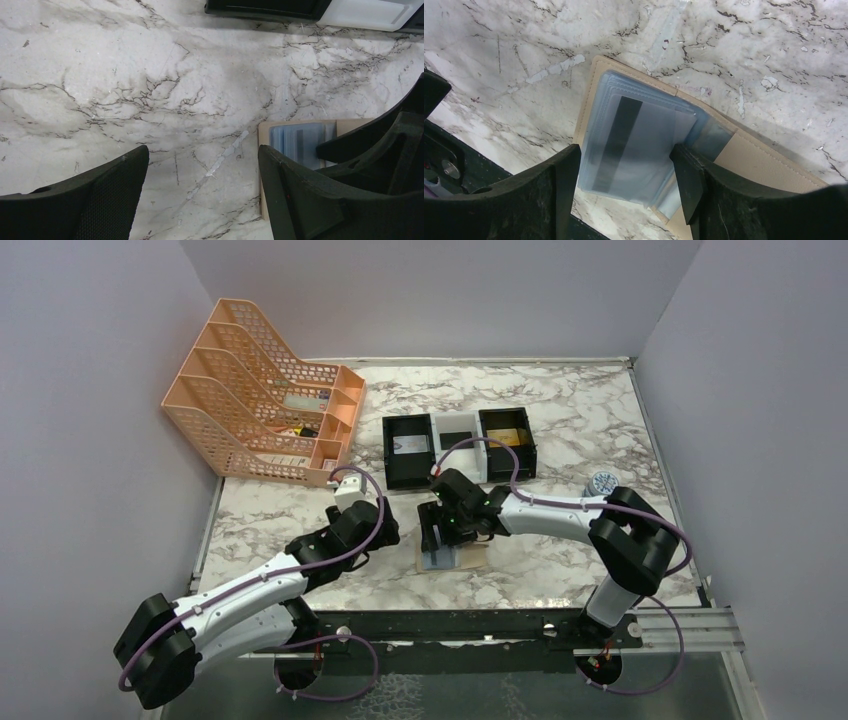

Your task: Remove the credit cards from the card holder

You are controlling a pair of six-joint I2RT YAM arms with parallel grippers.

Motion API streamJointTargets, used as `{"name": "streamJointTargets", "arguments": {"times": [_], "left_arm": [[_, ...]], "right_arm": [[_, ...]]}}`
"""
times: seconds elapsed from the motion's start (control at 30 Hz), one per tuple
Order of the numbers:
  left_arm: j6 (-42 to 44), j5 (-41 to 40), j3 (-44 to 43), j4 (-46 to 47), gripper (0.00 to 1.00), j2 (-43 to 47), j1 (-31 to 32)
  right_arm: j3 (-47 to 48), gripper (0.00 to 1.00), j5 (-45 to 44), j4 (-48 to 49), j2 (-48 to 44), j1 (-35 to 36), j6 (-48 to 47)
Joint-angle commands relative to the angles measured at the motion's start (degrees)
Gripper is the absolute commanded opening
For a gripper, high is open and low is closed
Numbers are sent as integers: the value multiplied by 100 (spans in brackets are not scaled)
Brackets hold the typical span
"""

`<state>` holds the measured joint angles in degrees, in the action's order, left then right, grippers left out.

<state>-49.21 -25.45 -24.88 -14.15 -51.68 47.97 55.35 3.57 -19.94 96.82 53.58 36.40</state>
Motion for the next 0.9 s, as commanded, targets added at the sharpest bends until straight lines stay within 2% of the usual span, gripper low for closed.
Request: {"name": "streamJointTargets", "arguments": {"times": [0.0, 0.3, 0.6, 0.87], "left_arm": [[-4, 138, -5, 187, 83, -7, -28], [-18, 184, 2, 216, 83, -13, -24], [108, 377, -7, 437, 83, -48, -20], [270, 773, 56, 809, 83, -134, -25]], "right_arm": [[-110, 69, -132, 33, 358, 31, 10], [-295, 69, 258, 417, 151, 29, 101], [-397, 58, 346, 639, -10, 21, 206], [-540, 57, 437, 817, -145, -29, 287]]}}
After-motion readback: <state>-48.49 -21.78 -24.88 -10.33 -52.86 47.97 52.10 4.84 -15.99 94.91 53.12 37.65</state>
